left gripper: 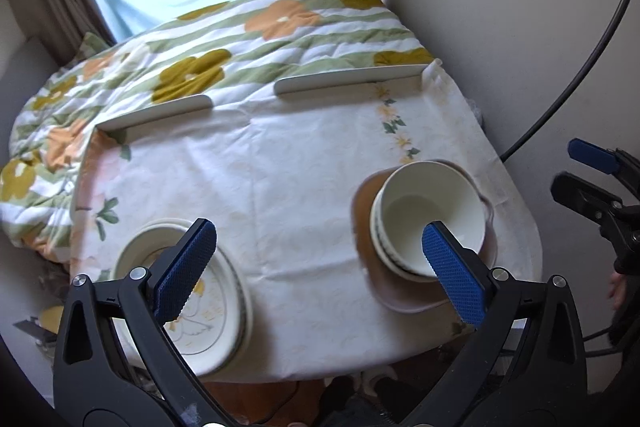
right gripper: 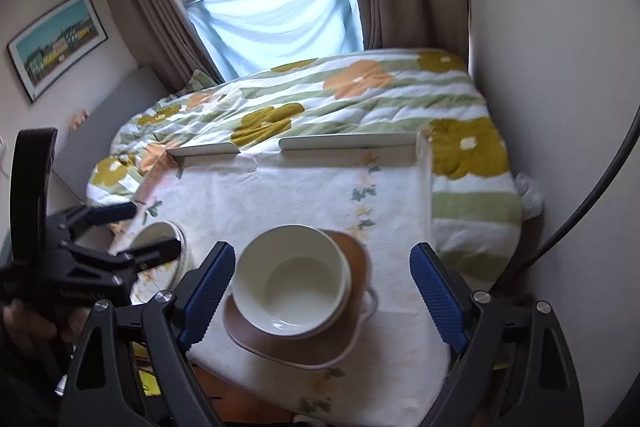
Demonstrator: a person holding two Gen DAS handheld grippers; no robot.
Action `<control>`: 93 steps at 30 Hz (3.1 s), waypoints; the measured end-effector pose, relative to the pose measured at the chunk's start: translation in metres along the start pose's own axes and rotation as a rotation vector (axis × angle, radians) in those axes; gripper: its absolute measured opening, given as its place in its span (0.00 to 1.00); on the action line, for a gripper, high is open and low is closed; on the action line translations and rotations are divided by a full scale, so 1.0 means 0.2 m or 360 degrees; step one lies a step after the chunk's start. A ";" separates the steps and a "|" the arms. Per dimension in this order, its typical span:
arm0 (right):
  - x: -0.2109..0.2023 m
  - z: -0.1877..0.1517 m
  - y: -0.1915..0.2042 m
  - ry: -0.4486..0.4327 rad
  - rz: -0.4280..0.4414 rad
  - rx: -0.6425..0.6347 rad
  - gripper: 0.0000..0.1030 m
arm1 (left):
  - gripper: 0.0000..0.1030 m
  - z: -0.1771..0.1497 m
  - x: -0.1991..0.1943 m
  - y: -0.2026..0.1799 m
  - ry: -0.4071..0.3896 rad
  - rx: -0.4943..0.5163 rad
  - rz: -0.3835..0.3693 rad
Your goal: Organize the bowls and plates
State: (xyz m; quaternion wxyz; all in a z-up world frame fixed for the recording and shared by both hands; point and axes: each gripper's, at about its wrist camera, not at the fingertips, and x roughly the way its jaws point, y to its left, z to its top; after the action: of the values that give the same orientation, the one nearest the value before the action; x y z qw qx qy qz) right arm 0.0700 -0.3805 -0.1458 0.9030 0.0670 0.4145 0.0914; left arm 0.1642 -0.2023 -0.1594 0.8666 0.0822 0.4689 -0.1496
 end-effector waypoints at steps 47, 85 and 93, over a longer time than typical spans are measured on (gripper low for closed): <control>0.74 -0.28 -0.09 0.0655 0.0071 -0.0261 0.13 | 0.12 -0.24 0.73 -0.32 0.0472 0.0438 -0.0311; 0.70 -0.05 1.04 0.0485 0.0160 -0.0515 0.13 | 0.12 -0.43 0.09 0.76 0.0293 0.0325 -0.0113; 0.87 -0.16 1.29 0.0551 0.0164 -0.0474 0.13 | 0.12 -0.59 0.17 1.03 0.0373 0.0343 -0.0137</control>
State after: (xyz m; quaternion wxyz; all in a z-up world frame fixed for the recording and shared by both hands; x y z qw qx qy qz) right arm 0.1287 -0.0898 -0.2432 0.8124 -0.0626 0.5412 0.2078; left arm 0.1585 0.0193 -0.2522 0.7850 0.1714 0.5510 -0.2255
